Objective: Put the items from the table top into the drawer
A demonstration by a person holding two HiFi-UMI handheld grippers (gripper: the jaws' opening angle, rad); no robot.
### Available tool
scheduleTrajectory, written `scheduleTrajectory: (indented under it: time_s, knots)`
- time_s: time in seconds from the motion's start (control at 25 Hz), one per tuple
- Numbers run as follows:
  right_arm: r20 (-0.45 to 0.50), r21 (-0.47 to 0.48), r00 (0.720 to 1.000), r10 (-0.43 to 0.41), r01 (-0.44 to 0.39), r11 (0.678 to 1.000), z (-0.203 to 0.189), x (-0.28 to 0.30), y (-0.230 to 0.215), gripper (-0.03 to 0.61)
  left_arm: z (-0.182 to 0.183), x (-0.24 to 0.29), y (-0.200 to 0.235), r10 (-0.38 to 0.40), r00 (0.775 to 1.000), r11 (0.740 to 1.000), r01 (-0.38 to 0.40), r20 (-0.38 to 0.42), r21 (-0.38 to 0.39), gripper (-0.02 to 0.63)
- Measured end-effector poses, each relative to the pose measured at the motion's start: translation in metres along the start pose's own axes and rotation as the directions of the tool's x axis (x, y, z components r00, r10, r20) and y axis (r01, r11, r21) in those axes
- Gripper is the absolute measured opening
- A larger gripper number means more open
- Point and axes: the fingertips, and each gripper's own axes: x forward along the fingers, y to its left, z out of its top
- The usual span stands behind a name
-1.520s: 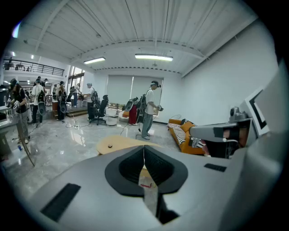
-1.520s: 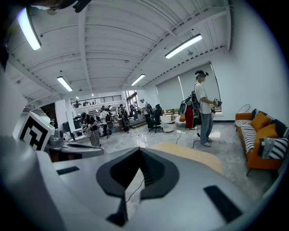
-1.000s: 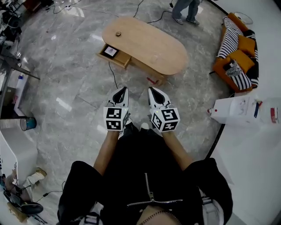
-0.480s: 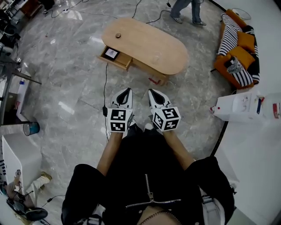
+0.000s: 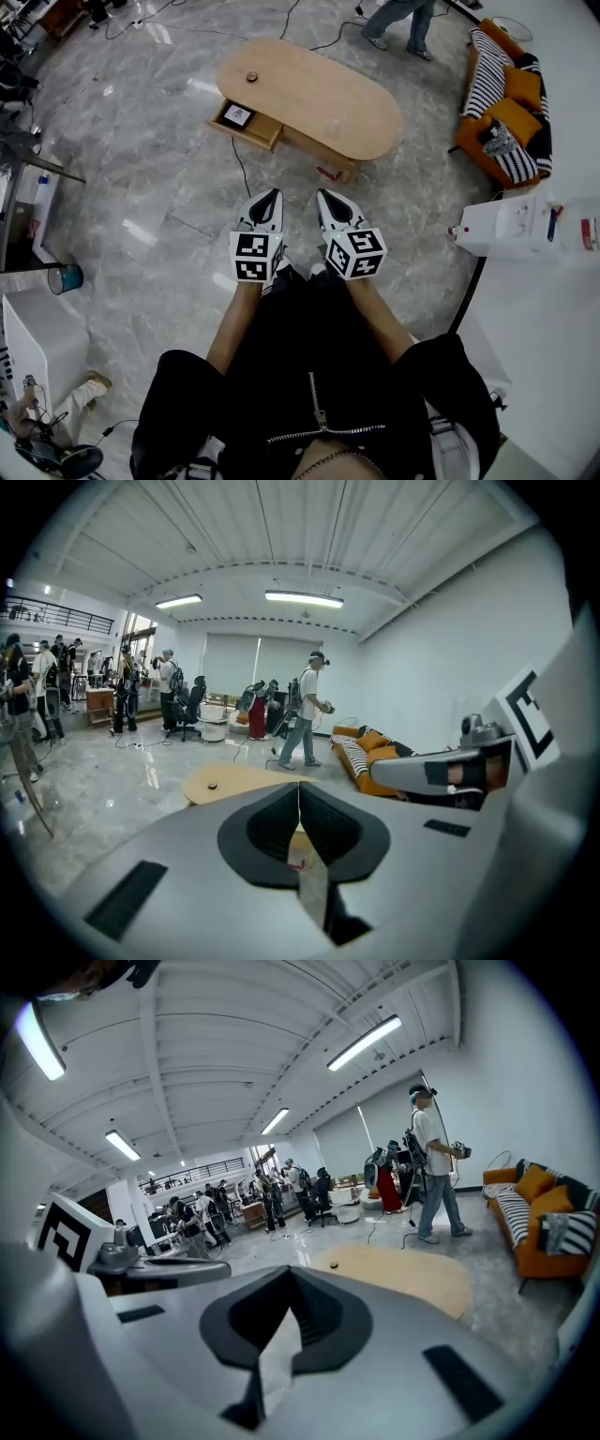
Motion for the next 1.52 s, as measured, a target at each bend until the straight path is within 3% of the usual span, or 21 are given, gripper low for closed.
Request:
scheduleTrajectory:
  time_s: [0.6,0.92,1.52]
  knots:
    - [-0.042,0.027,0.998,-0.042,0.043,0.999,-0.014,0.0,-0.021,0.009,0.0,0.023,-0.005,-0.028,1.0,1.0,0.028,0.01,-0.01,0.014]
    - [-0.036,0.045,0.999,0.013,-0.011,0.999,0.013,0.047,-0.036,0.009,0.011,0.058,0.014,-0.005,0.999,1.0,0.005,-0.046,-0.005,0.014]
    - [-0.054,0.038,0.994,0.092,-0.09,0.995,0.055,0.123,-0.081,0.009,0.042,0.132,0.041,0.045,0.997,0.999,-0.046,-0.064,-0.024,0.014]
